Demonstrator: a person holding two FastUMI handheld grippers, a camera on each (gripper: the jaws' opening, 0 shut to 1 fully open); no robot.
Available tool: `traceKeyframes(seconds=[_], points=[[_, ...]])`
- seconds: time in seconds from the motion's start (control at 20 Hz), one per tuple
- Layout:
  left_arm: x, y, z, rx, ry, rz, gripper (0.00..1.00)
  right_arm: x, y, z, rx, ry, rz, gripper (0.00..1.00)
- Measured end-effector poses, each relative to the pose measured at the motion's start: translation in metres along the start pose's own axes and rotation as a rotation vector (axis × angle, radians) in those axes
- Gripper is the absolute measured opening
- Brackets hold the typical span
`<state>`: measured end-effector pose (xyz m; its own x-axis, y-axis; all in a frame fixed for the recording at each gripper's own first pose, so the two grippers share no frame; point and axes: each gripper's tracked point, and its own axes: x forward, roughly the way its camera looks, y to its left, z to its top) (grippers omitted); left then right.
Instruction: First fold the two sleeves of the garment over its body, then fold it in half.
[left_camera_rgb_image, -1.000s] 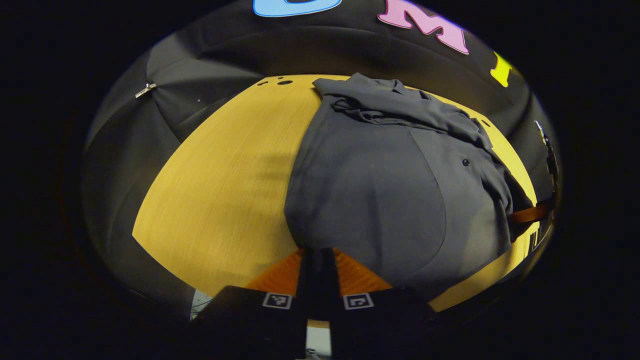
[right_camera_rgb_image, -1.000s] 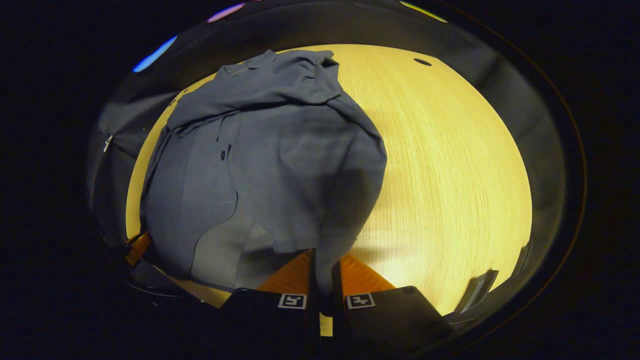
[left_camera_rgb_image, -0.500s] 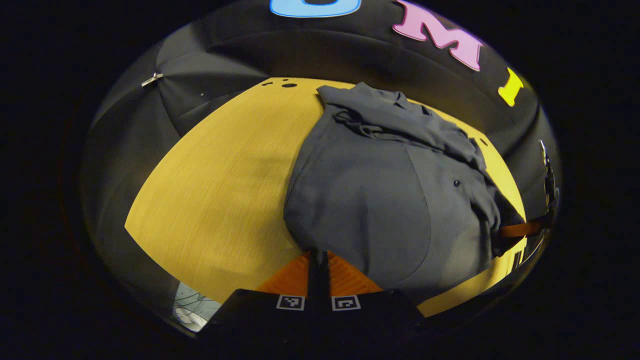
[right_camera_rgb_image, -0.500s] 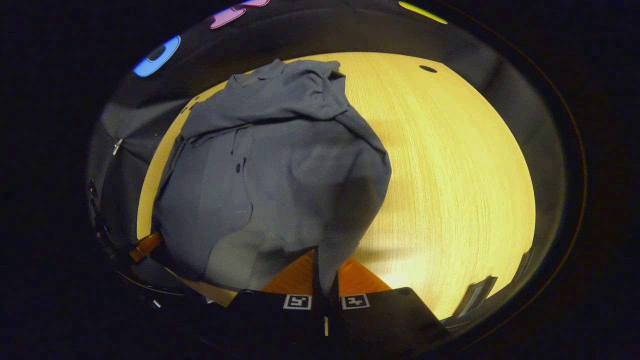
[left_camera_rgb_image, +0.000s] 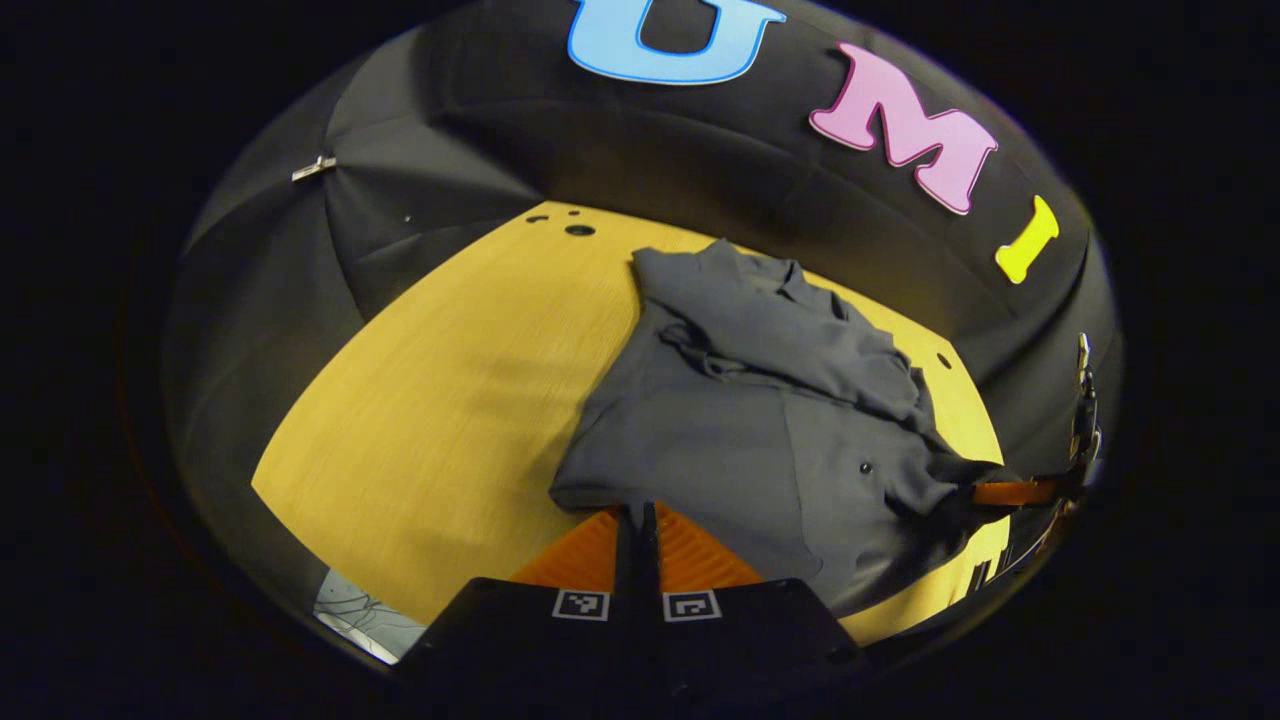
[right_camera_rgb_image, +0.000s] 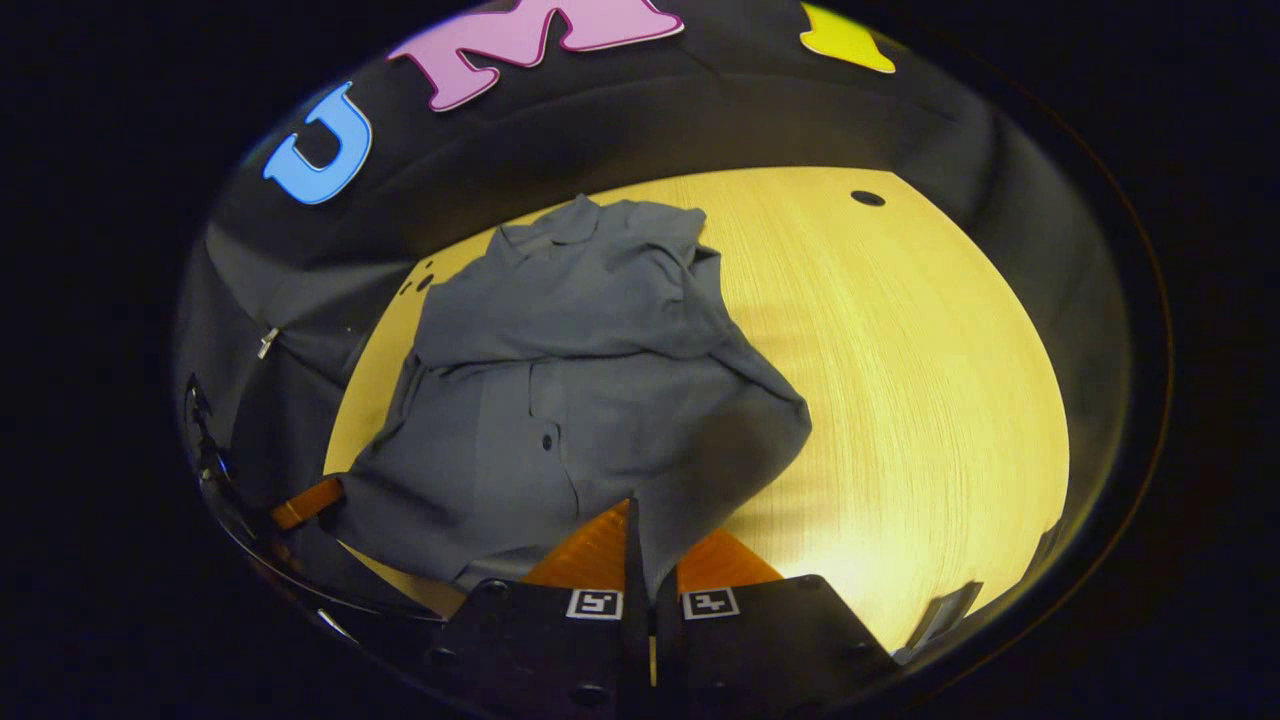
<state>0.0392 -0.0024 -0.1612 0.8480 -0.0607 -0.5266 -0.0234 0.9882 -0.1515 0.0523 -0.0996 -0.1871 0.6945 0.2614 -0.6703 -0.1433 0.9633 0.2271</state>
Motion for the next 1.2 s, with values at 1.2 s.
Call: traceKeyframes(seconds=[1.2], points=[[0.121,-0.050,0.256,0.046,-0.298,-0.095,0.05,0.084,0.028,0.253,-0.042,-0.301,0.033,0.07]])
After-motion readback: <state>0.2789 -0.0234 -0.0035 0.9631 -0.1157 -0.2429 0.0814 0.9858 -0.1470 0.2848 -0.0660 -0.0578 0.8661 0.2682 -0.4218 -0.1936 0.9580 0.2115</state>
